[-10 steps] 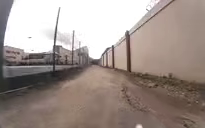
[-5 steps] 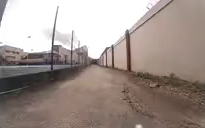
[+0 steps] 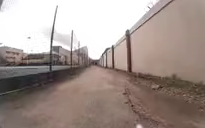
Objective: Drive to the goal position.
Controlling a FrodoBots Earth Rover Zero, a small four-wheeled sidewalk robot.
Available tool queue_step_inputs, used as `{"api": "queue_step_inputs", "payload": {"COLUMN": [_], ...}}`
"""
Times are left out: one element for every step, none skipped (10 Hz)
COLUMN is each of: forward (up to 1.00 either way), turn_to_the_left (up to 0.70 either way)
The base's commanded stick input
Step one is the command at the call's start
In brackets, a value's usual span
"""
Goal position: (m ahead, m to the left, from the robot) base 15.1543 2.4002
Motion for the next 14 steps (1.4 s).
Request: {"api": "queue_step_inputs", "payload": {"forward": [0.30, 0.30, 0.30, 0.30, 0.30, 0.30, 0.30, 0.30, 0.30, 0.30, 0.30, 0.30, 0.30, 0.30], "turn_to_the_left": [0.00, 0.00, 0.00, 0.00, 0.00, 0.00, 0.00, 0.00, 0.00, 0.00, 0.00, 0.00, 0.00, 0.00]}}
